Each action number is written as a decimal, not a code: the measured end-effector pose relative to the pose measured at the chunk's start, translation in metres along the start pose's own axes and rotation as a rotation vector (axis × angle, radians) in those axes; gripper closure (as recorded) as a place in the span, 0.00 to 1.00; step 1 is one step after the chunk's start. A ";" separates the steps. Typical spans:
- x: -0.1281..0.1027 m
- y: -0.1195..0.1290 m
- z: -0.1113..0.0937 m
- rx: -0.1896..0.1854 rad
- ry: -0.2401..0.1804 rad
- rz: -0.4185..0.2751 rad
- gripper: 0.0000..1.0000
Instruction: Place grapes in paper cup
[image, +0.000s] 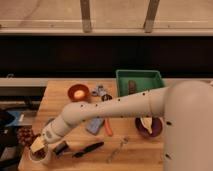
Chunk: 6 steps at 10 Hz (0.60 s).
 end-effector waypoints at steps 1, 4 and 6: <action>0.001 0.000 -0.001 0.001 -0.006 -0.002 0.41; 0.001 0.001 -0.005 0.005 -0.024 -0.015 0.20; 0.001 0.002 -0.008 0.011 -0.034 -0.023 0.20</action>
